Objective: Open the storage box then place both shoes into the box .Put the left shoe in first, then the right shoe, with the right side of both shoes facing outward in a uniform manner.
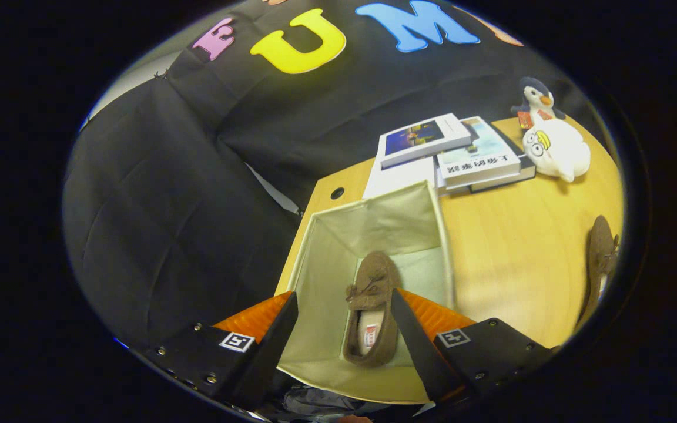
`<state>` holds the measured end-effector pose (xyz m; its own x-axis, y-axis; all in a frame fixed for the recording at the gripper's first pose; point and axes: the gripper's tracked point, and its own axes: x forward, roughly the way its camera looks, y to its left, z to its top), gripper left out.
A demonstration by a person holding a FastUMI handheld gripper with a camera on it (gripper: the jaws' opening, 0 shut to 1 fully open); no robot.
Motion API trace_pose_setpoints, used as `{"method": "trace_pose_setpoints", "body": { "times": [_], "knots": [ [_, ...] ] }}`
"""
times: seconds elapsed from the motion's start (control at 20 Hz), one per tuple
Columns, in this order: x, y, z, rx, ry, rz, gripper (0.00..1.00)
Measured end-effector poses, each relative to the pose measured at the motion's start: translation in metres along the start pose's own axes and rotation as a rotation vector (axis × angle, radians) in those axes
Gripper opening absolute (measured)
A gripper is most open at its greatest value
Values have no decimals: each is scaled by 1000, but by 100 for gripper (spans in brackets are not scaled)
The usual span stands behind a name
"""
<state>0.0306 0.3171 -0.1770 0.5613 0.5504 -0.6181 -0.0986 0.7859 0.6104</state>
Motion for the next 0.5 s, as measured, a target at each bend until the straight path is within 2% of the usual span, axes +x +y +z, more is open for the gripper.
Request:
{"method": "trace_pose_setpoints", "body": {
  "times": [0.1, 0.3, 0.5],
  "knots": [
    [-23, -21, 21, -34, -63, -29, 97],
    [-87, -82, 61, -167, -194, -151, 97],
    [-140, -149, 73, -206, -238, -279, 97]
  ]
}}
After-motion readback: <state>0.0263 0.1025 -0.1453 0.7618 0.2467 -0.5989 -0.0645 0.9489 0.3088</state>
